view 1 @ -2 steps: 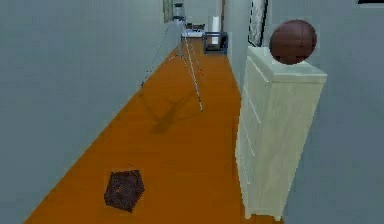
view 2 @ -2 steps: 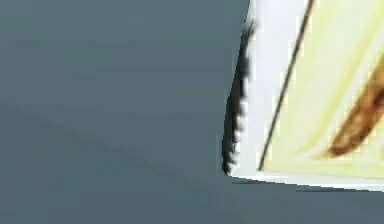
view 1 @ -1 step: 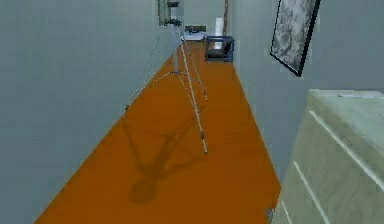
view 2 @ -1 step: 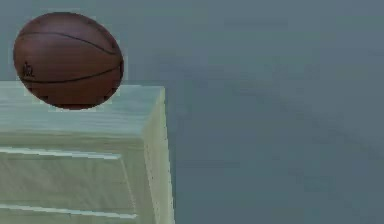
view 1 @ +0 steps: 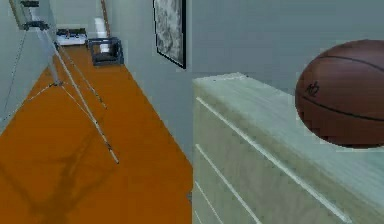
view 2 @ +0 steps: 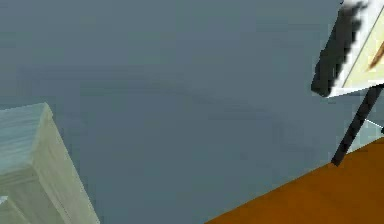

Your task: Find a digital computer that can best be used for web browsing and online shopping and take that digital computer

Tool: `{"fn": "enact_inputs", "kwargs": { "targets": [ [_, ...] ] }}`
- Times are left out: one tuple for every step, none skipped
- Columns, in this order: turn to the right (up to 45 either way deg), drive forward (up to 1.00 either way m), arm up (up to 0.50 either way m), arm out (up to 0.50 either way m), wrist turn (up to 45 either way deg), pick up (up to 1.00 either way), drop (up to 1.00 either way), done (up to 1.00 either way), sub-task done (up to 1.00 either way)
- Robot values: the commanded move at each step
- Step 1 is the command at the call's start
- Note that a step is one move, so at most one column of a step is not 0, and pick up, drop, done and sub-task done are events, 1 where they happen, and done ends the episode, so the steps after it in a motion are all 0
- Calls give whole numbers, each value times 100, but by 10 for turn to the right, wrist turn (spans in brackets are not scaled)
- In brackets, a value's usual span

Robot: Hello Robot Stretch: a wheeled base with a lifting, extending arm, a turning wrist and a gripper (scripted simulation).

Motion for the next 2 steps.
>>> {"fn": "enact_inputs", "kwargs": {
  "targets": [
    [0,5,0,0,0,0,0,0,0],
    [-210,0,0,0,0,0,0,0,0]
  ]
}}
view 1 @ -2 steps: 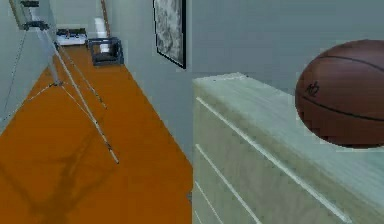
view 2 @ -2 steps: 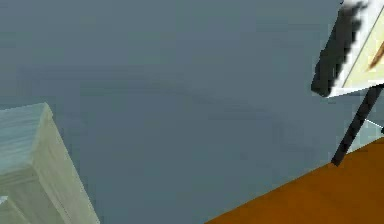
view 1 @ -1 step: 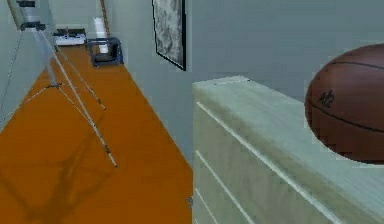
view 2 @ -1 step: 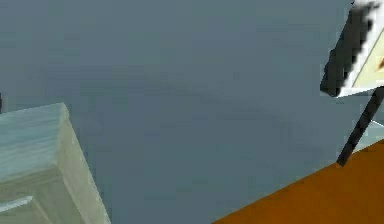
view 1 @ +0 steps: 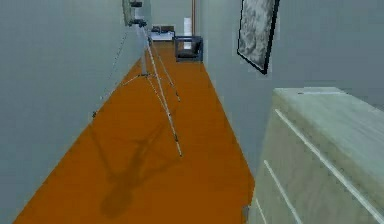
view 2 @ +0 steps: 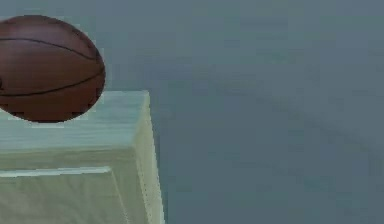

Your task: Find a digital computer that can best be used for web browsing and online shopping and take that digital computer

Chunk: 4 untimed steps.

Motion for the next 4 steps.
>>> {"fn": "enact_inputs", "kwargs": {
  "targets": [
    [0,75,0,0,0,0,0,0,0],
    [150,0,0,0,0,0,0,0,0],
    [0,80,0,0,0,0,0,0,0],
    [-120,0,0,0,0,0,0,0,0]
  ]
}}
